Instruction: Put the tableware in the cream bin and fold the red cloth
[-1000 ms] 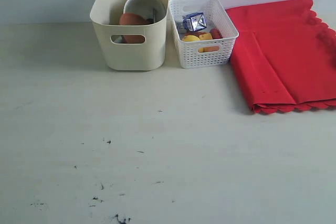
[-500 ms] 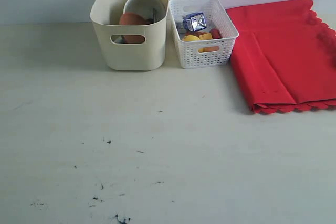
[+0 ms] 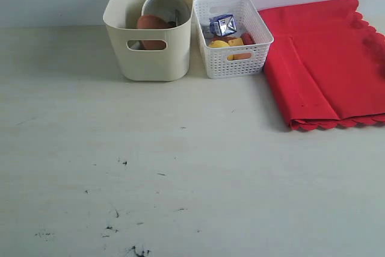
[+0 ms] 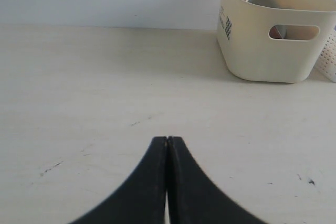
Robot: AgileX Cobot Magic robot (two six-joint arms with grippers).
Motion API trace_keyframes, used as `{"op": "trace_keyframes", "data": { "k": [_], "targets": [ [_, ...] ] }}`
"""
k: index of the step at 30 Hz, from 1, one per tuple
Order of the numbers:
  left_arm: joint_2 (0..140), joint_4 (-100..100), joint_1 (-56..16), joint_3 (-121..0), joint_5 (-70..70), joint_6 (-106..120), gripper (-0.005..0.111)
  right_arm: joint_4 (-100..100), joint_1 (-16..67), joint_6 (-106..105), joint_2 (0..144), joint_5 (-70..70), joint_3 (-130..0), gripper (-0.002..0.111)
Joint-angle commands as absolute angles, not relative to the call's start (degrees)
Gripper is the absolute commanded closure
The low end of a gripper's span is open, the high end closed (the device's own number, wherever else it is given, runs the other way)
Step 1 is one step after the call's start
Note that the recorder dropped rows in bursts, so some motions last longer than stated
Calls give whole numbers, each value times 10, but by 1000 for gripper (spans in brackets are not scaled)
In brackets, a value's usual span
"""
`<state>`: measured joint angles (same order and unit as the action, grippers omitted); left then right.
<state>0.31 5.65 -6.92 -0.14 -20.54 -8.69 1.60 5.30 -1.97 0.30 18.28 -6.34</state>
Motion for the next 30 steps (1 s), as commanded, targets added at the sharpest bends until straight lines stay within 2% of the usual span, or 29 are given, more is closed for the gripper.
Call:
{"op": "trace_keyframes", "data": {
  "k": [1,30],
  "targets": [
    [0,53,-68,0,-204,-90,107,-7,55,6,0,170,-42,108],
    [0,53,-68,0,-204,-90,107,-4,55,4,0,164,0,108]
  ]
}}
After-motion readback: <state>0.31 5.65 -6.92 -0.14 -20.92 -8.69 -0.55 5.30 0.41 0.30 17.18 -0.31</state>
